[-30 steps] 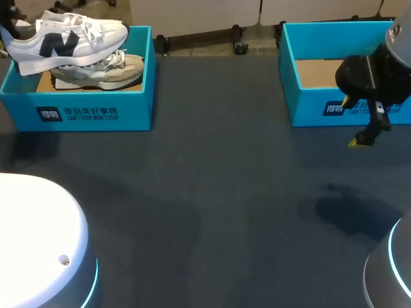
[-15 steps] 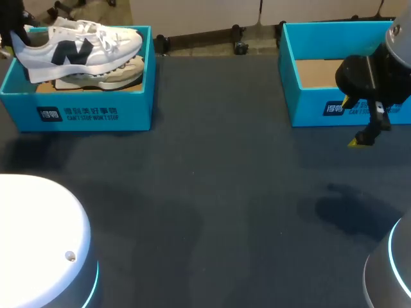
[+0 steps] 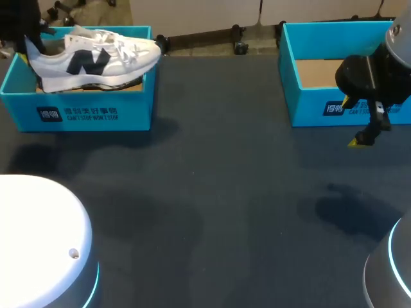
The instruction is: Take the shoe out of the shoebox, open the shoe tongue, remove and reinsert the insole, then place the shoe into the shoebox
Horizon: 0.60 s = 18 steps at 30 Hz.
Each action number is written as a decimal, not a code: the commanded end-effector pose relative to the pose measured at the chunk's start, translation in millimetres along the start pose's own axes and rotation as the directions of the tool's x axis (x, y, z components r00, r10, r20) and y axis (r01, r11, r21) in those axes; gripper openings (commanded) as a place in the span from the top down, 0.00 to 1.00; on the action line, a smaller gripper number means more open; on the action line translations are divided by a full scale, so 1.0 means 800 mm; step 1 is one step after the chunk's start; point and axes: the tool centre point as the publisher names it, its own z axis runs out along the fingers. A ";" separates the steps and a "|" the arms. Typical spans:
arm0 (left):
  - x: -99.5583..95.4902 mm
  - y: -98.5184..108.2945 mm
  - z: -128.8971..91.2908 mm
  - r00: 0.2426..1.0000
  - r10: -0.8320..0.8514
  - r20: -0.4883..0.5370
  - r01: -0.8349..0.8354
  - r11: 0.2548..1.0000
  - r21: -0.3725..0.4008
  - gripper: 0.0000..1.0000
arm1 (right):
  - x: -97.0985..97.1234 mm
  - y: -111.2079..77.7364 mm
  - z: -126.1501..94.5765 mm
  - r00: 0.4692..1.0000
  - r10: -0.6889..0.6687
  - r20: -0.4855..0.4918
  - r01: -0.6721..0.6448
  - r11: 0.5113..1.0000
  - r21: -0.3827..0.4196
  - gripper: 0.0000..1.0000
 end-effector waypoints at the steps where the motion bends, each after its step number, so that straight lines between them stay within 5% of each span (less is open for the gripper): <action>1: -0.024 -0.016 -0.005 1.000 -0.004 -0.018 0.004 1.000 -0.017 1.00 | -0.002 0.001 0.002 1.000 0.001 -0.002 -0.001 1.000 0.003 0.00; 18: -0.128 -0.066 -0.021 0.999 0.012 -0.035 -0.013 1.000 -0.017 1.00 | -0.002 0.001 0.002 1.000 0.001 -0.002 -0.001 1.000 0.003 0.00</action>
